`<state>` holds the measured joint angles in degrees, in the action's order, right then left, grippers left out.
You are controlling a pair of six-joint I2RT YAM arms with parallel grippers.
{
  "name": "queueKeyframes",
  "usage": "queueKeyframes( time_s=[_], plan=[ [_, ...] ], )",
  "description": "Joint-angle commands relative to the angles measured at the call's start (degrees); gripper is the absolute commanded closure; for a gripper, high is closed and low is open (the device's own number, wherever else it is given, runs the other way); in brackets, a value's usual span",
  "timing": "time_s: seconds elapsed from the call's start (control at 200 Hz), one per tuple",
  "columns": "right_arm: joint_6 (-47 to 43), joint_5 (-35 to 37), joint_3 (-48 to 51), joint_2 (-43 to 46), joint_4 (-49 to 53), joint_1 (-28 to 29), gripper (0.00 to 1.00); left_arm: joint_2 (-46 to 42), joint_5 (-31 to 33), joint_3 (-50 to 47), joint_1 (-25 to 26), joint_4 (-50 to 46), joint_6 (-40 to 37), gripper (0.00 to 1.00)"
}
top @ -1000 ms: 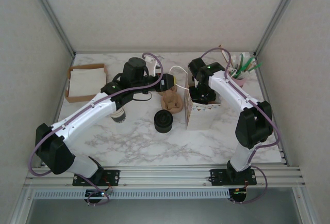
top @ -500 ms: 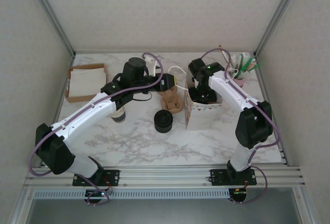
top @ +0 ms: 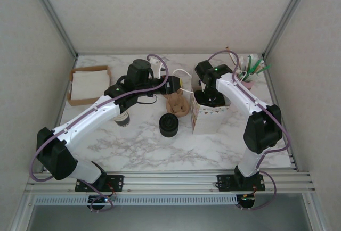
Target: Pack the takeout coffee
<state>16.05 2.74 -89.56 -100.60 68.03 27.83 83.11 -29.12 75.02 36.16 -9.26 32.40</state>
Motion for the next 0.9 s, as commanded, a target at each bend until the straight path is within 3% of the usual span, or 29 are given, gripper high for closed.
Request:
queueKeyframes(
  time_s=[0.0, 0.896],
  plan=[
    [0.15, -0.55, -0.66, 1.34, 2.73, 0.02, 0.11, 0.59, 0.47, 2.01, -0.15, -0.17, 0.51, 0.62],
    [0.72, -0.85, -3.69, 4.64, 5.0, 0.15, 0.06, 0.91, 0.38, 2.06, -0.13, -0.15, 0.56, 0.62]
  ],
)
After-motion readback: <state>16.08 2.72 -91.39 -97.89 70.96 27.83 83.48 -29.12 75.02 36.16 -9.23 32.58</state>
